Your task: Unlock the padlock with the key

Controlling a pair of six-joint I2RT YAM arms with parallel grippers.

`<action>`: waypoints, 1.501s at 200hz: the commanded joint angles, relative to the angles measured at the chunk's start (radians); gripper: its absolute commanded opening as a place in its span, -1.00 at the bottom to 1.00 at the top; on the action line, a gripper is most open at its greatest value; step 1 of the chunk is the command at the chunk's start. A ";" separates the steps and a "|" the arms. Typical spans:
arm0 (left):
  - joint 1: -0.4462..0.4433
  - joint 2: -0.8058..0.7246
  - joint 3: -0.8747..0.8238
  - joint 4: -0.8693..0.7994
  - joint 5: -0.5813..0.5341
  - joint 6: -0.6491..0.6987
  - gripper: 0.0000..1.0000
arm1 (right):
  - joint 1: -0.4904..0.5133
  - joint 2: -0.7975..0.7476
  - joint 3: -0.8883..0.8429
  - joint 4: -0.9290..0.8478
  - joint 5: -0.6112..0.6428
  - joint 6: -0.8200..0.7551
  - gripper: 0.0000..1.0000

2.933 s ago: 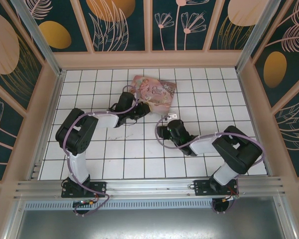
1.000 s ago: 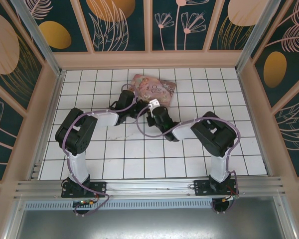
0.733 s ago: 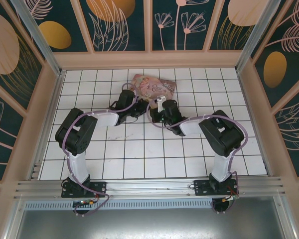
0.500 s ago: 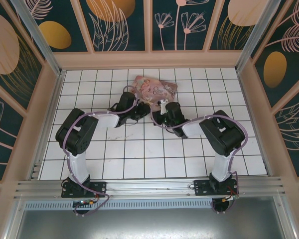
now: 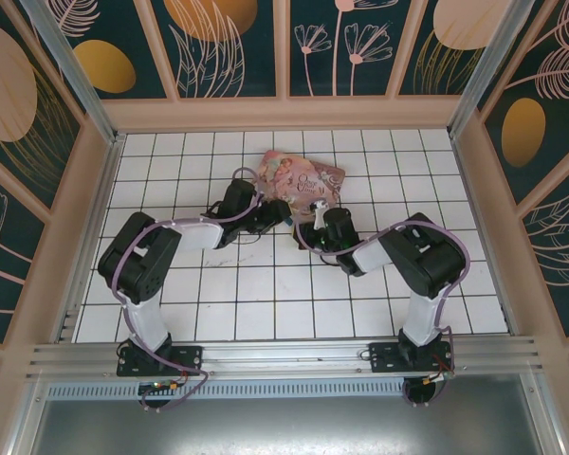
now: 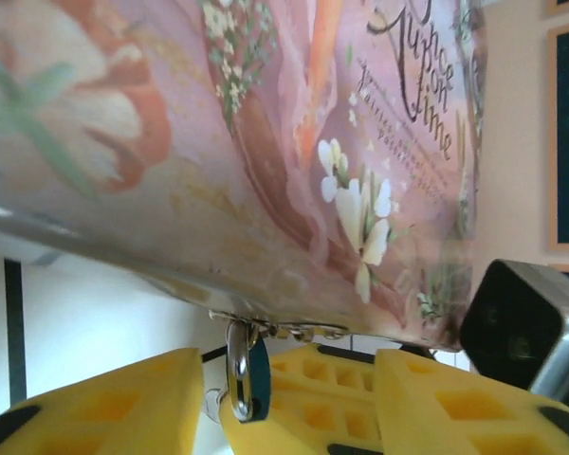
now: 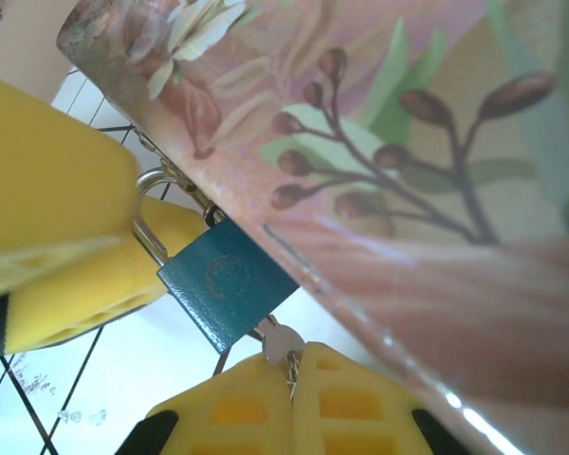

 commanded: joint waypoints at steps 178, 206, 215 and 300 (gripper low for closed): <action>0.024 -0.214 0.256 -0.399 -0.300 0.265 0.89 | -0.055 -0.018 0.060 -0.036 -0.092 -0.019 0.06; 0.026 -0.195 0.265 -0.398 -0.296 0.263 0.89 | -0.055 0.031 0.080 -0.020 -0.096 -0.016 0.06; 0.025 -0.192 0.265 -0.396 -0.294 0.261 0.89 | -0.055 0.046 0.089 -0.016 -0.095 -0.012 0.05; 0.028 -0.157 0.296 -0.401 -0.308 0.270 0.90 | -0.084 0.136 0.120 0.051 -0.043 0.027 -0.34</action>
